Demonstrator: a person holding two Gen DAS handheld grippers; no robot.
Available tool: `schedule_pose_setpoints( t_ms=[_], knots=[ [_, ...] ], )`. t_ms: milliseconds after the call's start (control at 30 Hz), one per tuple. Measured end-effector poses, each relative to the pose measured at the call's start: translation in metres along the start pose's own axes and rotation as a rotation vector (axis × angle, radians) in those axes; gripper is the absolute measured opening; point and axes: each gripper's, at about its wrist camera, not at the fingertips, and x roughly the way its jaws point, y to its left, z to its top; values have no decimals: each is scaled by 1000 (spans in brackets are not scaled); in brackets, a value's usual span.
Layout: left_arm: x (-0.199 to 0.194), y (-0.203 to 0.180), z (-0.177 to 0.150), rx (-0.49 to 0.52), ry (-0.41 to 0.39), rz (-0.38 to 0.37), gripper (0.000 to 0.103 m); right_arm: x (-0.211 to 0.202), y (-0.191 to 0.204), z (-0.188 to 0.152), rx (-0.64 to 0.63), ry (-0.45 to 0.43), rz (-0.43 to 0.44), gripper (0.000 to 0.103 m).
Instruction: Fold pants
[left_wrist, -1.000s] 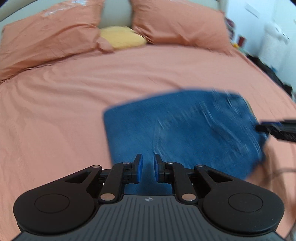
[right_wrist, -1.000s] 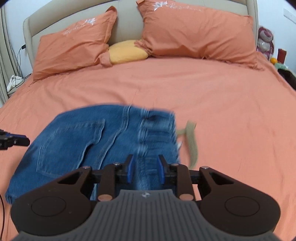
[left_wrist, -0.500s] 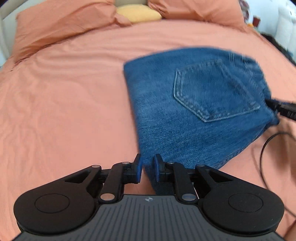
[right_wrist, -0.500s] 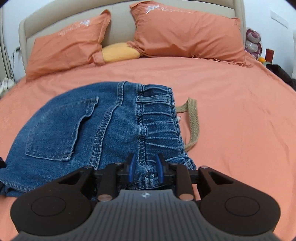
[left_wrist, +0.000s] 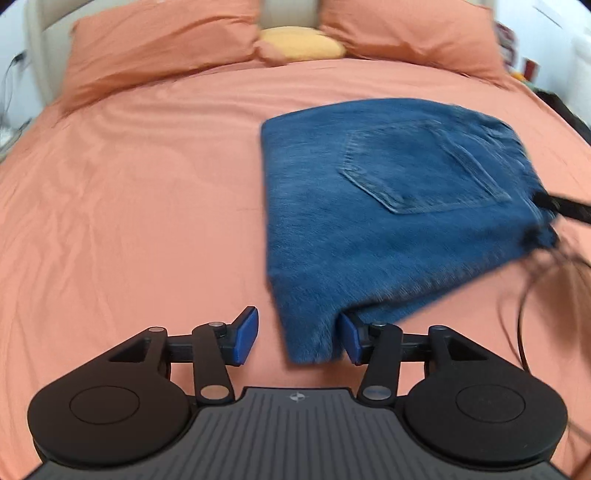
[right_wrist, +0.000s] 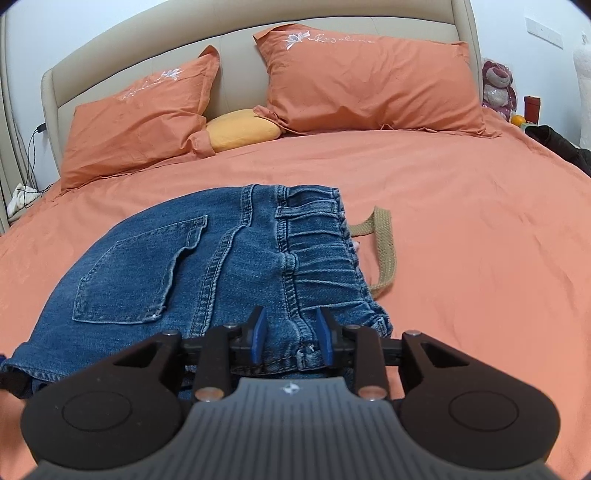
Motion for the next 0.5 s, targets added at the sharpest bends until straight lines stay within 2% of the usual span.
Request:
schedule_pose_setpoints(
  t_ms=[33,67,100,133,233,333,433,500],
  knots=[
    [4,1,3,-9,3,-5,45,0,0,0,-2,-1,1,27],
    [8,0,6,-8,14,-7,30,0,0,0,-4,-2,4,27],
    [8,-2,9,-3,26,-11,25,0,0,-1,-6,-4,8,27],
    [5,-8,12,33,28,13,23,0,-1,-1,-4,-3,11,27],
    [-13,-27,13,293,-11,74,22,0,-3,-1,-11,4,14,27],
    [-14,-32,0,504,12,86,21,0,-3,-1,-18,24,20,27],
    [3,-37,-12,610,69,88,21,4,-1,-2,-30,40,17,27],
    [17,-34,-13,578,100,74,21,5,1,-3,-52,43,11,27]
  ],
)
